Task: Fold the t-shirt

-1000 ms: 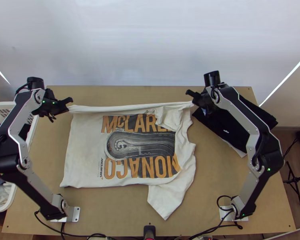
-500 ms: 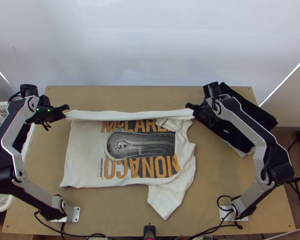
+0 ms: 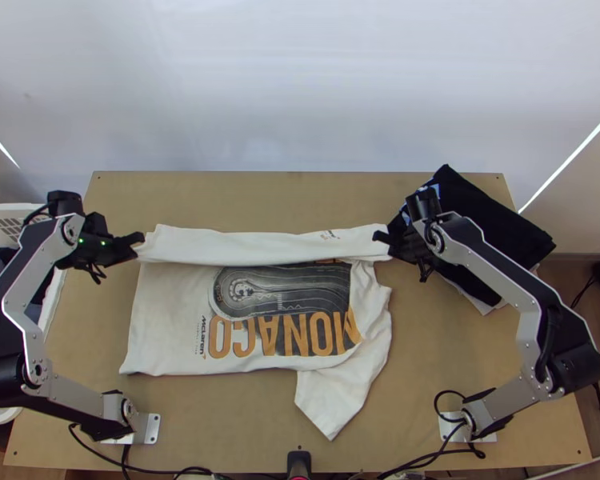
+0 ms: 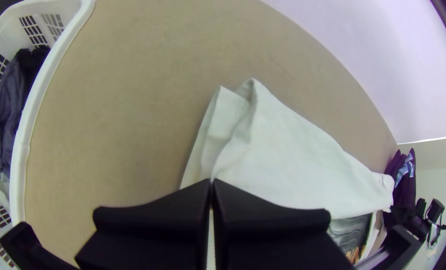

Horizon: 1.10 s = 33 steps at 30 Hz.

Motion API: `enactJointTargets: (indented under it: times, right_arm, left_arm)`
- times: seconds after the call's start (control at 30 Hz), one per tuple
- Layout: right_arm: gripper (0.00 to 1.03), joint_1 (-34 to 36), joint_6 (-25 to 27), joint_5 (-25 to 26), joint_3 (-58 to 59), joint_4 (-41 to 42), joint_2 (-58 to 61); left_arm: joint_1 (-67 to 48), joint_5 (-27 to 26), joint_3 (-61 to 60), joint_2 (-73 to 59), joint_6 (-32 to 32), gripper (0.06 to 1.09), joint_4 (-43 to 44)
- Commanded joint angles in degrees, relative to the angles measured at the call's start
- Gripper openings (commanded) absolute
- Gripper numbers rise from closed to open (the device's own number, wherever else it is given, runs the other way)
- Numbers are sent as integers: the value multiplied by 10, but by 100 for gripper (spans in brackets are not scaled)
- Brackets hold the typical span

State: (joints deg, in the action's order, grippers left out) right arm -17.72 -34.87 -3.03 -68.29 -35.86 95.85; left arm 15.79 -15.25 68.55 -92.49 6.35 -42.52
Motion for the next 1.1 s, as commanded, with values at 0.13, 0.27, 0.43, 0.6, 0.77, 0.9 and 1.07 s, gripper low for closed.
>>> enactJointTargets:
  times: [0.13, 0.27, 0.43, 0.6, 0.77, 0.9, 1.07]
  right_arm:
    - [3, -12, -5, 2, 83, 64, -39]
    - [3, -15, -5, 4, 105, 97, -47]
    - [19, -17, 0, 7, 126, 122, -47]
    - [43, -17, 2, 7, 135, 118, -54]
    - [59, -40, -18, 7, 163, 55, -166]
    - [62, -59, -68, 7, 212, 8, -269]
    - [62, -56, -74, 7, 266, -62, -302]
  left_arm:
    - [11, 0, -64, 26, 0, 10, 39]
    - [11, 0, -91, 36, 2, 39, 59]
    - [9, 7, -127, 35, -18, 57, 87]
    - [5, 43, -141, 49, -31, 82, 103]
    - [13, 39, -149, 147, -51, 104, 104]
    - [9, 34, -147, 208, -69, 104, 63]
    - [6, 34, -156, 222, -49, 104, 60]
